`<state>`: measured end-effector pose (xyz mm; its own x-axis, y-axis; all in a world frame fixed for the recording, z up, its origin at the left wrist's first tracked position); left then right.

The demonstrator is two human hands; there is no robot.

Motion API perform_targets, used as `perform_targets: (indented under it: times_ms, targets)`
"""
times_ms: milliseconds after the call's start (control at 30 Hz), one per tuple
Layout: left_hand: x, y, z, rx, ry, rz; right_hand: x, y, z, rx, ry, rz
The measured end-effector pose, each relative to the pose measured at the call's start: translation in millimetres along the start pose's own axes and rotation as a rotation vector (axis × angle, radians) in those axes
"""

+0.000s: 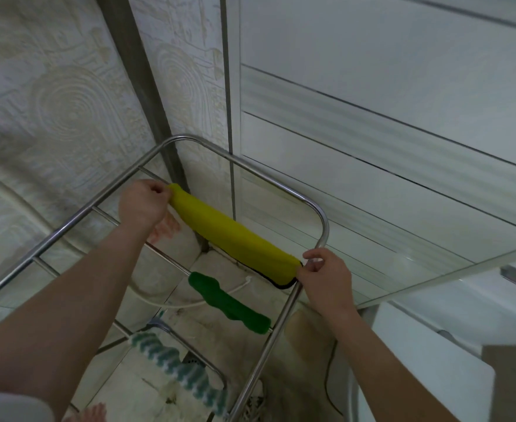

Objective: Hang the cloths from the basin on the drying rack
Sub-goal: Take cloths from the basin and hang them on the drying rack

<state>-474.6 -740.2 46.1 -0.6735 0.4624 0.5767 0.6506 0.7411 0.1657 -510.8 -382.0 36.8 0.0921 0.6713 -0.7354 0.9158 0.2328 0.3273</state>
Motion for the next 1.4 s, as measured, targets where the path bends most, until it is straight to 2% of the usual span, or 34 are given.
perform_targets:
  times_ms: [67,167,267,333,467,600,667,733,833,933,1000,1100,1267,1400]
  targets:
    - [-4,-5,0,-0.007,-0.018,-0.031,-1,2,4,-0.057,0.123,-0.025]
    - [-2,-8,4,-0.027,0.082,-0.041,-10,4,5,-0.063,0.408,-0.104]
    - [2,-9,5,-0.032,0.162,-0.035,-22,4,6,0.022,0.468,-0.284]
    - [5,-8,5,-0.055,0.144,-0.023,-23,1,10,-0.005,0.538,-0.341]
    - [8,-10,7,-0.158,0.133,0.006,-15,-8,8,-0.019,0.641,-0.348]
    - [21,-5,0,-0.203,0.146,0.11,-21,-13,9,-0.044,0.706,-0.271]
    - [37,5,-1,-0.214,0.115,0.207,-35,-16,8,-0.091,0.646,-0.284]
    - [57,22,1,-0.249,0.06,0.335,-55,-20,9,-0.181,0.471,-0.355]
    - [93,55,7,-0.276,-0.123,0.561,-89,-30,13,-0.318,0.265,-0.447]
    - [123,92,14,-0.234,-0.406,0.749,-108,-41,19,-0.369,0.212,-0.52]
    - [137,113,19,-0.218,-0.559,0.799,-110,-50,17,-0.345,0.24,-0.558]
    - [143,128,25,-0.261,-0.656,0.738,-98,-61,9,-0.283,0.379,-0.555]
    - [129,148,56,-0.487,-0.69,0.593,-75,-67,-5,-0.265,0.489,-0.575]
    - [126,166,83,-0.469,-0.765,0.533,-55,-69,-12,-0.294,0.503,-0.563]
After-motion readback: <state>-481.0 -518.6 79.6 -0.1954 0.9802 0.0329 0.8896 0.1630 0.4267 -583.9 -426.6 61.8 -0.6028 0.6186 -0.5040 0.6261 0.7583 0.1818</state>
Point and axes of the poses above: each hand's wrist, its own y-axis away from the middle knuckle, its own z-axis out of the palm, x = y × z, the point moved 5 cm from there along -y, towards the middle knuckle, and after that the axes turned 8 degrees about -x, right-handed, at the moved point
